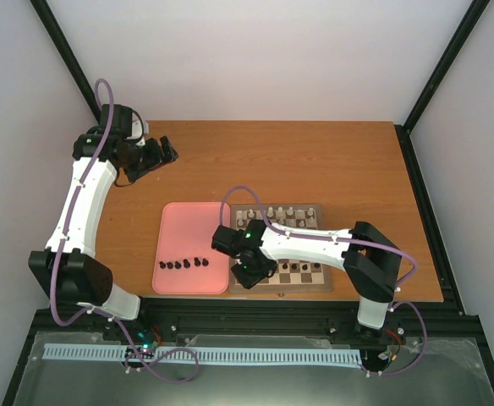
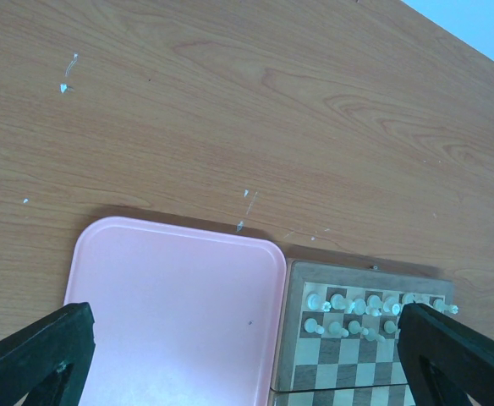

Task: Set up the chess pieces on the board
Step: Place the chess piece on the chessboard.

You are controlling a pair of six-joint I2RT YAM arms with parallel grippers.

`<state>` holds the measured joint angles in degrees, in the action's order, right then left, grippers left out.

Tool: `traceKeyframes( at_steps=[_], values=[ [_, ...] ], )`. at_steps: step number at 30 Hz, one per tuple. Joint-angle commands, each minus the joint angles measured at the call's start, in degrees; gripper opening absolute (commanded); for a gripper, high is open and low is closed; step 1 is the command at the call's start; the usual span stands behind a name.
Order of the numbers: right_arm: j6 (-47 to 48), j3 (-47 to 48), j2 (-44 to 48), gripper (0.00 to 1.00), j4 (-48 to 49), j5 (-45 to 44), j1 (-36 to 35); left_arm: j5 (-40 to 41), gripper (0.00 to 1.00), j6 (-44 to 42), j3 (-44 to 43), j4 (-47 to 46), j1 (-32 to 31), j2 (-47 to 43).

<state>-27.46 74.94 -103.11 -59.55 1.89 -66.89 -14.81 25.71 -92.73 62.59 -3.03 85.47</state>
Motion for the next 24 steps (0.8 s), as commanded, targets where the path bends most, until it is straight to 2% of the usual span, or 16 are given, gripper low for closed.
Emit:
traceKeyframes(
  at_steps=[1,13,24],
  values=[
    [-0.2,-0.2,-0.9,0.06,0.2,-2.0,-0.4,-0.1,1.0,-0.7,-0.4,-0.7,-0.4,-1.4],
    [0.8,0.3,-2.0,0.08,0.4,-1.2,0.0,-0.1,1.0,-0.8,-0.8,-0.5,-0.4,-0.9],
    [0.7,0.6,-1.8,0.15,-0.2,-2.4,0.3,-0.2,1.0,-0.8,-0.8,-0.7,-0.4,-0.8]
  ],
)
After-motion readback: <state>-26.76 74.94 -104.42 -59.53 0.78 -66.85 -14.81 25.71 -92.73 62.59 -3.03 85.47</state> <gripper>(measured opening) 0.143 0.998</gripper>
